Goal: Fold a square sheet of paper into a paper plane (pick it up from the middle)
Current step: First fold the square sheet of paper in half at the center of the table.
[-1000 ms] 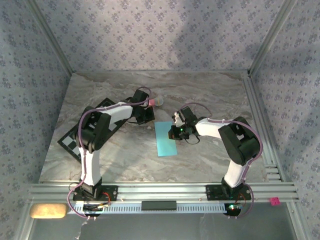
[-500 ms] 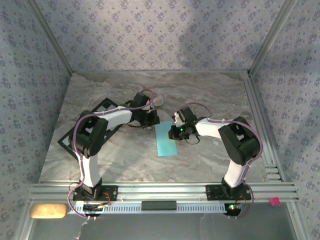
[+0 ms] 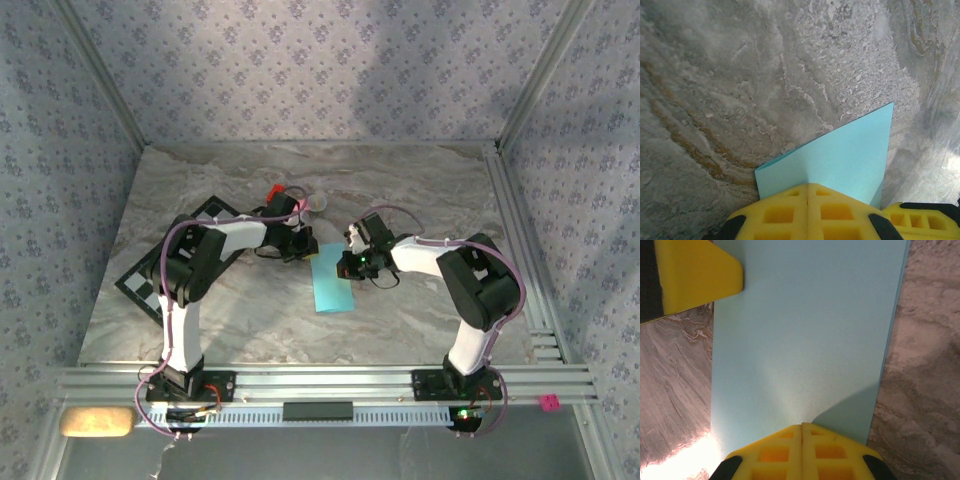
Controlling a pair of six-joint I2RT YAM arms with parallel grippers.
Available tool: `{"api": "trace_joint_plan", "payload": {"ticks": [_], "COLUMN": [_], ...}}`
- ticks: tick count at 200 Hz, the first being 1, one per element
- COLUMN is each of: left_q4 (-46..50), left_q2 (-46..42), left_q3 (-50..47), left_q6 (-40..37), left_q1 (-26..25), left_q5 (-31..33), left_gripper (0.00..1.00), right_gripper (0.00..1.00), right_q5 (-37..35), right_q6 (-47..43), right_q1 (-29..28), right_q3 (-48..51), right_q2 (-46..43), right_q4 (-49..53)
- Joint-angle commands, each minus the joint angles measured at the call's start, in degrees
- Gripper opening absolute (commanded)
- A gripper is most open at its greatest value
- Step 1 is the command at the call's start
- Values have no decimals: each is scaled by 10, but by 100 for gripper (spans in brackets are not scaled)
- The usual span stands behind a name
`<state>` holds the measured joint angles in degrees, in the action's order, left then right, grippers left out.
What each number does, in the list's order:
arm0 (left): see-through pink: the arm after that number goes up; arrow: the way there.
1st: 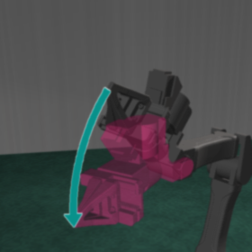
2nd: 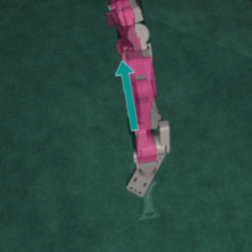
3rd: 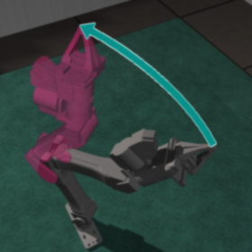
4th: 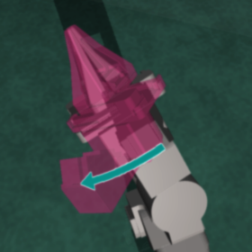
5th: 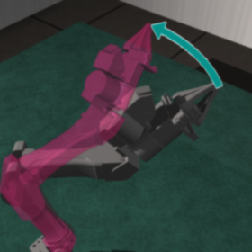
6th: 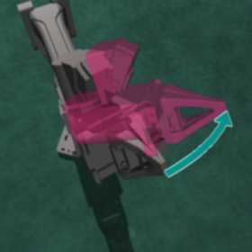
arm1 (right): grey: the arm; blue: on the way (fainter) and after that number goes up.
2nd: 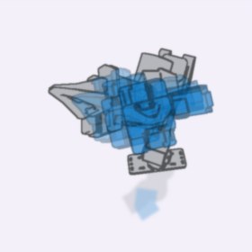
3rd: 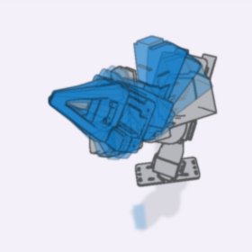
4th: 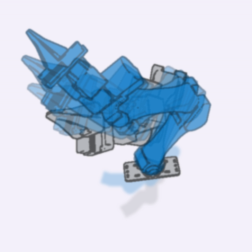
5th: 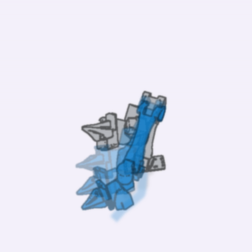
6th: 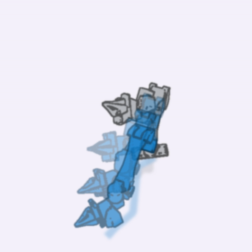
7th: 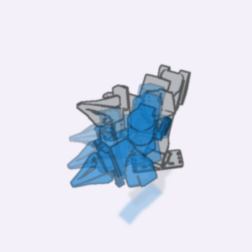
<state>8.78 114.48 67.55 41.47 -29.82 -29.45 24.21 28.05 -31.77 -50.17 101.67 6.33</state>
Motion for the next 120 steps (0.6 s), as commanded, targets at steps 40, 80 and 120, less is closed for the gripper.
{"api": "trace_joint_plan", "payload": {"ticks": [40, 80, 120], "left_q4": [-19, -17, -39], "left_q2": [20, 18, 10], "left_q3": [10, 16, 21], "left_q6": [26, 30, 42], "left_q1": [27, 32, 31], "left_q5": [87, 104, 105], "left_gripper": [0, 0, 1], "right_gripper": [0, 0, 0], "right_q5": [-81, -81, -81], "right_q6": [0, 0, 2], "right_q1": [-2, -1, -1], "right_q3": [47, 50, 52], "right_q2": [46, 46, 43], "right_q4": [134, 134, 130]}}
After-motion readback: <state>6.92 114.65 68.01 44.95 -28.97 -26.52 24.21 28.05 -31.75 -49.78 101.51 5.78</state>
